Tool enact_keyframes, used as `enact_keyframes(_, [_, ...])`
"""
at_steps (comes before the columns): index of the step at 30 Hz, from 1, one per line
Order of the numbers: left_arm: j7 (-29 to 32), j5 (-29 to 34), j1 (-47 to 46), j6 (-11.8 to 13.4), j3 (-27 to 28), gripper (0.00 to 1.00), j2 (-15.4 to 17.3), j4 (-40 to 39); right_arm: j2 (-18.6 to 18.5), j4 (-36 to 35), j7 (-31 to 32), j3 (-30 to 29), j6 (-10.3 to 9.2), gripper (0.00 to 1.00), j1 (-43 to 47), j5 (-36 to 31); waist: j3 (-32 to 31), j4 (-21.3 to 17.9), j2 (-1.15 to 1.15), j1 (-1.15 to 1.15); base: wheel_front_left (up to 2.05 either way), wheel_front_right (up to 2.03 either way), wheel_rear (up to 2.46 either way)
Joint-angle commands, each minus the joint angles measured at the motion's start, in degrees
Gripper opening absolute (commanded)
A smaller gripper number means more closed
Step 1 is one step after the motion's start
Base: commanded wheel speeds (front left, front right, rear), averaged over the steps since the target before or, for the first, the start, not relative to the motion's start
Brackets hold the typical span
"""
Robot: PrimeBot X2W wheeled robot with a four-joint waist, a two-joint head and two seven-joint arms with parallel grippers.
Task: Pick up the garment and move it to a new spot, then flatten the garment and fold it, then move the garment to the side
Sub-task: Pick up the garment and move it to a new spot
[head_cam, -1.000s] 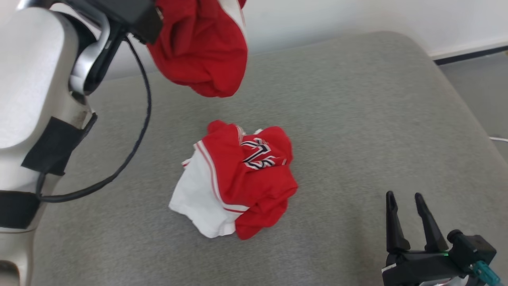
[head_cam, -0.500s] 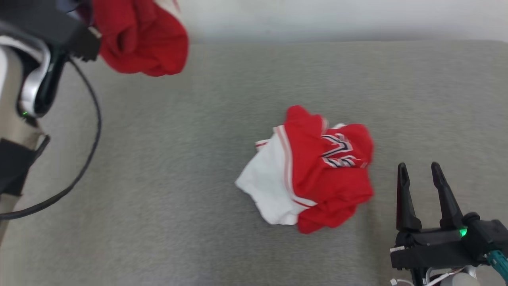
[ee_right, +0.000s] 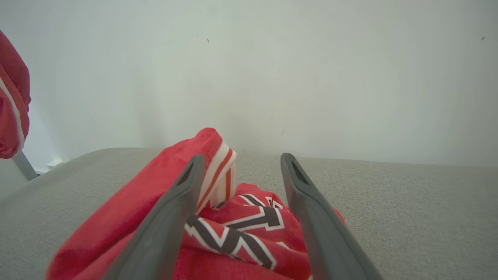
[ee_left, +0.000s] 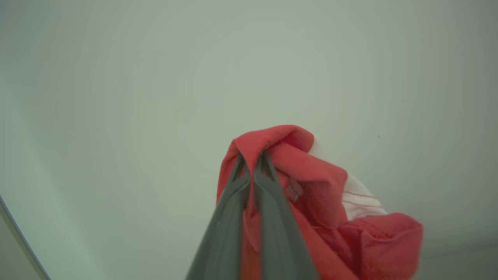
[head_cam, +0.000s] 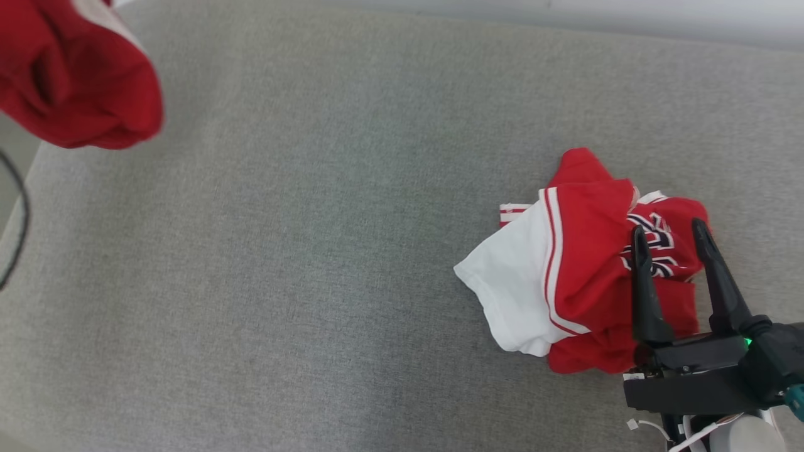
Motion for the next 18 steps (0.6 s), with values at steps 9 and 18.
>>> enact_keyframes(9, [-1.92, -2.66, 1.47, -0.73, 4.63, 0.0, 5.15, 5.6, -1.78, -4.85, 2.53, -0.01, 0.05, 1.0, 1.16, -1.38, 3.2, -1.02, 0.0, 0.0, 0.0, 0.0, 0.0])
enact_keyframes(18, [-3.17, -4.43, 6.71, -1.6, 6.24, 0.0, 1.68, 13.41, -2.62, -11.77, 6.0, -1.05, 0.05, 1.0, 2.26, -2.83, 6.35, -3.68, 0.0, 0.0, 0.0, 0.0, 0.0])
